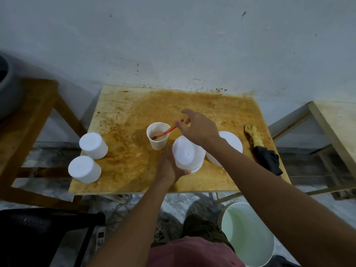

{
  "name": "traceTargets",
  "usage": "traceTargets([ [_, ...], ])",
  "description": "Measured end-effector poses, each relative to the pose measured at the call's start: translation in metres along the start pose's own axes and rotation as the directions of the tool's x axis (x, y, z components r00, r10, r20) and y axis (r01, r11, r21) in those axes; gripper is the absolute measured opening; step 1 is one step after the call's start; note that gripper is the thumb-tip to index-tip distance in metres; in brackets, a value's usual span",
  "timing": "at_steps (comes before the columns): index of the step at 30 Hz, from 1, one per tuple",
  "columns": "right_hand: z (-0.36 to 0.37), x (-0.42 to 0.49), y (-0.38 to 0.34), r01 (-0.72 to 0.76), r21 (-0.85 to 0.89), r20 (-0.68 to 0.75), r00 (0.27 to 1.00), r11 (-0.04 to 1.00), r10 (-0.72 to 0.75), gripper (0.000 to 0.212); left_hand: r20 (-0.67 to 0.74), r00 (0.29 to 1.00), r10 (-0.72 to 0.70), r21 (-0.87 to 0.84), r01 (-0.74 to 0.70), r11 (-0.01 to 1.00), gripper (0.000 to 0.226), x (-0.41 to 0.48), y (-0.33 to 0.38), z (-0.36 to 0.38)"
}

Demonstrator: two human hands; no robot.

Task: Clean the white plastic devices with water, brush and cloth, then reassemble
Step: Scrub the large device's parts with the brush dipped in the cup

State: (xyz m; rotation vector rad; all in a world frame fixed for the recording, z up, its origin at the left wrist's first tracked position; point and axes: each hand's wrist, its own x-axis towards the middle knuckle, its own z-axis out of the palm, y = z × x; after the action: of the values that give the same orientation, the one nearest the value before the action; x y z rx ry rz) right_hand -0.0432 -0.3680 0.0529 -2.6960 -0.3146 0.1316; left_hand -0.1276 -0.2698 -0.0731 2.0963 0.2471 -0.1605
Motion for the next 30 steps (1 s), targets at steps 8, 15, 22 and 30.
traceTargets([
  [8, 0.039, -0.102, 0.038, -0.352, 0.577, -0.028, 0.893, 0.737, 0.449, 0.024, -0.011, 1.000, 0.018, -0.025, -0.018, 1.000, 0.101, -0.003, 0.000, 0.000],
  [15, 0.070, -0.092, 0.062, -0.558, 0.753, 0.289, 0.757, 0.349, 0.586, 0.056, 0.131, 0.981, 0.143, -0.092, -0.131, 0.987, 0.100, -0.002, -0.012, -0.017],
  [22, 0.088, -0.084, 0.079, -0.476, 0.765, 0.295, 0.858, 0.434, 0.421, 0.056, 0.141, 0.971, 0.195, -0.221, -0.161, 0.962, 0.038, 0.003, -0.022, -0.029],
  [30, 0.103, -0.082, 0.099, -0.385, 0.841, 0.264, 0.905, 0.381, 0.333, 0.038, -0.193, 0.940, 0.280, -0.187, -0.316, 0.930, 0.019, 0.013, -0.038, -0.003],
])
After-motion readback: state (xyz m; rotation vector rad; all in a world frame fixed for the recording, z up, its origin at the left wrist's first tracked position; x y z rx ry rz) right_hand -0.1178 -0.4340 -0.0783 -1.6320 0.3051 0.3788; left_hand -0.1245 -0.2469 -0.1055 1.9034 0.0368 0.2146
